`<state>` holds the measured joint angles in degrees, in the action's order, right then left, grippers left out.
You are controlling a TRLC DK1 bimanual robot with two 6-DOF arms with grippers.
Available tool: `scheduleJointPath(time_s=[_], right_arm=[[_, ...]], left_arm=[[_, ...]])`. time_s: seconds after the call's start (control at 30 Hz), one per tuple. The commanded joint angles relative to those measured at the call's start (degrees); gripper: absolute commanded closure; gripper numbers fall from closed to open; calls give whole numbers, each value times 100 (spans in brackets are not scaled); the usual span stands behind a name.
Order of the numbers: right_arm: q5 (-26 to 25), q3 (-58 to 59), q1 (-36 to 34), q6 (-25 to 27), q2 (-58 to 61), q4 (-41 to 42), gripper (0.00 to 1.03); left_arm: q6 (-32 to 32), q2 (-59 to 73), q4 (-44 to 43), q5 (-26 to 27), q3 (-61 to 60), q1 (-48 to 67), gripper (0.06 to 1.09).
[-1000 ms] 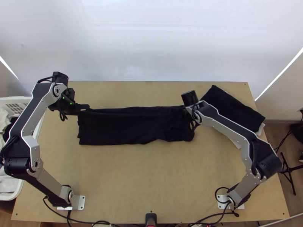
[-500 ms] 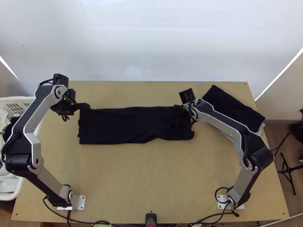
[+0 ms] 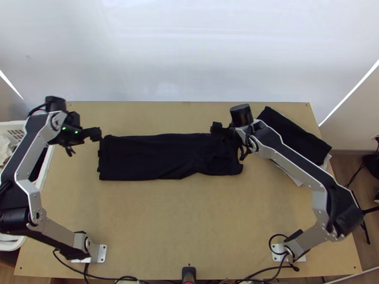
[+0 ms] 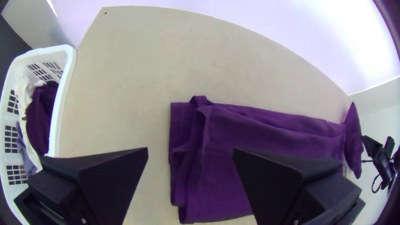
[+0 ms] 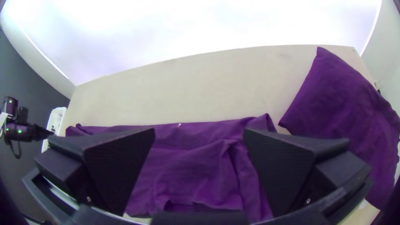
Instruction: Fold the t-shirt
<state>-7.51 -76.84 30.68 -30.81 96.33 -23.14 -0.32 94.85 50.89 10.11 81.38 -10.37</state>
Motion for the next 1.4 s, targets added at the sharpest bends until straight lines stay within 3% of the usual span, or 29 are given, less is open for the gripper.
scheduleJointPath(time_s=[0.0,0.1,0.27,0.33,0.63,1.37], right_arm=[[30,-51,325,5,-449,-68,5],[56,-95,448,5,-440,-103,5],[65,-182,536,-4,-414,-121,5],[65,-209,562,-66,-405,-139,5],[65,-191,703,-171,-352,-218,5],[56,-174,808,-294,-299,-270,5]], left_arm=[[348,-415,-352,1564,-694,-554,10],[313,-353,-352,1687,-887,-633,10],[251,-318,-378,3015,-1248,-1195,10],[269,-300,-510,3164,-1415,-1345,10],[550,-160,-1187,3155,-2012,-1661,10],[216,473,-2382,2856,-2320,-879,10]])
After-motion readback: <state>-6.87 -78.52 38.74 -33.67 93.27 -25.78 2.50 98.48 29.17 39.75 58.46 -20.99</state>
